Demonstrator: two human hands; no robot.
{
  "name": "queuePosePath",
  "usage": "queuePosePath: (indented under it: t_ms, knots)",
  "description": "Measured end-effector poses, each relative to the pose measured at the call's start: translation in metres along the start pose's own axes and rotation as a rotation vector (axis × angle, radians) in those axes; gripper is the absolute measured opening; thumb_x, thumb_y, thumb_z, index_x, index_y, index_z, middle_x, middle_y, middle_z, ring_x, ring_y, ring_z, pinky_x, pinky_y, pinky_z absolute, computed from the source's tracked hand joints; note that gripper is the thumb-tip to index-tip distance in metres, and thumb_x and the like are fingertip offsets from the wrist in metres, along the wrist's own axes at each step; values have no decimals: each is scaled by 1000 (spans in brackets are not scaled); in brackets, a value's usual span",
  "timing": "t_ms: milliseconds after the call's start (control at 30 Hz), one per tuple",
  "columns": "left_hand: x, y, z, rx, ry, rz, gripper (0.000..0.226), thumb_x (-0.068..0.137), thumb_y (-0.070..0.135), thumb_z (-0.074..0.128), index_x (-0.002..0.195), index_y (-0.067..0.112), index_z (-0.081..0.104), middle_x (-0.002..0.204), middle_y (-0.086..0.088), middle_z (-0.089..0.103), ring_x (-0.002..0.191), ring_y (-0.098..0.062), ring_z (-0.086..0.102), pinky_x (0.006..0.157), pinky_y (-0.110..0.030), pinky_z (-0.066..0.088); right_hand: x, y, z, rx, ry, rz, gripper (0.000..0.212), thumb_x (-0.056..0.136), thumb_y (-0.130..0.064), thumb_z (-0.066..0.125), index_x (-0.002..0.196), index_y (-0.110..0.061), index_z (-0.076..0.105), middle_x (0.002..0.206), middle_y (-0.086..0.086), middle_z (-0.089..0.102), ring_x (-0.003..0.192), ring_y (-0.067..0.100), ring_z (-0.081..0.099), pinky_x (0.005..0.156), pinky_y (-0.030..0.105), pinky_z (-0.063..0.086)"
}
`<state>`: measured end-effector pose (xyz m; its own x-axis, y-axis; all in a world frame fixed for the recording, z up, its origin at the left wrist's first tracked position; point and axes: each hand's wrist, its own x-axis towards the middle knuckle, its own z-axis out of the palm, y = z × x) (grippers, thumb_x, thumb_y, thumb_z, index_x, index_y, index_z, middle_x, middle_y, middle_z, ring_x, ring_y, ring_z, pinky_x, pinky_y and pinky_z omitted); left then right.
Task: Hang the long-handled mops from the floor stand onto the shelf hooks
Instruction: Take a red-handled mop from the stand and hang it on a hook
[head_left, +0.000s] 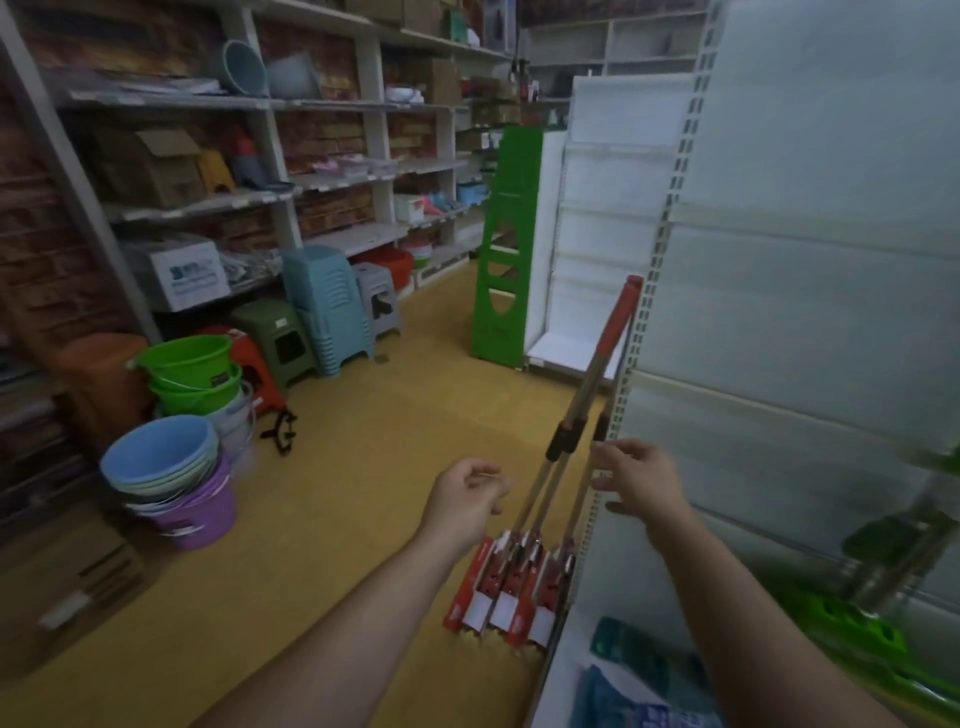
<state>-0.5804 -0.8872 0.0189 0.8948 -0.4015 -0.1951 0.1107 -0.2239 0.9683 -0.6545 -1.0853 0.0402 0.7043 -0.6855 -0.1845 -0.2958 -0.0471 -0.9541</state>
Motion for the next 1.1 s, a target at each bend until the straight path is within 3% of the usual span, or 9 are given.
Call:
queuePosePath:
  t_ms: [100, 267, 400, 533, 667, 767, 933, 1000, 1100]
  knots:
    - [13, -2, -33, 8, 11, 25, 9, 100, 34, 66, 107, 34, 60, 111, 5, 66, 97, -16, 68, 78, -38, 49, 15, -19, 28, 12, 17, -4, 27, 100, -33, 65, 118, -13, 66, 110, 7, 73, 97, 29, 73, 87, 48, 59]
    - [44, -1, -67, 11, 35, 30, 19, 101, 33, 64, 120, 28, 60, 110, 6, 64, 98, -13, 67, 74, -34, 47, 47, -32, 67, -10, 26, -19, 28, 99, -31, 67, 116, -8, 70, 109, 11, 75, 93, 28, 75, 68, 36, 54]
    - [82, -1, -78, 30, 44, 8, 20, 102, 33, 64, 120, 28, 59, 110, 8, 62, 95, -10, 66, 64, -24, 43, 84, -32, 87, 31, 47, 17, 27, 99, -30, 68, 116, -8, 69, 111, 12, 74, 97, 31, 74, 79, 47, 58]
    - [137, 3, -75, 86, 40, -19, 18, 101, 33, 64, 118, 30, 60, 109, 8, 62, 93, -11, 66, 63, -24, 42, 143, -29, 98, 76, 80, 45, 26, 100, -27, 67, 118, -7, 67, 115, 13, 73, 101, 30, 73, 80, 46, 58]
    - [208, 17, -57, 141, 34, -29, 13, 100, 30, 66, 112, 27, 62, 101, 4, 63, 93, -20, 67, 67, -32, 44, 208, -23, 97, 98, 122, 58, 21, 101, -24, 66, 115, -8, 66, 116, 17, 72, 100, 33, 72, 88, 55, 60]
    - [258, 29, -32, 188, -10, -39, 16, 101, 29, 65, 115, 25, 61, 101, 3, 62, 97, -23, 67, 69, -34, 45, 246, -15, 88, 58, 189, 83, 29, 100, -28, 66, 120, -8, 65, 108, 15, 72, 95, 30, 71, 92, 55, 59]
    - [324, 46, 28, 260, -145, -33, 16, 101, 31, 65, 115, 27, 59, 103, 3, 63, 102, -25, 68, 72, -38, 50, 294, 1, 73, -2, 260, 101, 46, 99, -30, 63, 128, 5, 60, 106, 21, 68, 91, 36, 70, 74, 43, 56]
    - [344, 50, 50, 299, -198, -20, 15, 100, 33, 65, 113, 29, 60, 105, 3, 64, 101, -24, 67, 75, -38, 51, 303, 7, 69, -46, 277, 115, 47, 98, -31, 62, 128, 6, 59, 114, 28, 70, 97, 41, 72, 82, 50, 59]
    - [377, 53, 84, 367, -264, 8, 6, 100, 29, 64, 105, 31, 60, 101, 1, 64, 98, -24, 67, 74, -32, 50, 313, 8, 66, -75, 310, 111, 46, 98, -27, 60, 136, -1, 56, 128, 20, 69, 108, 36, 70, 88, 47, 58]
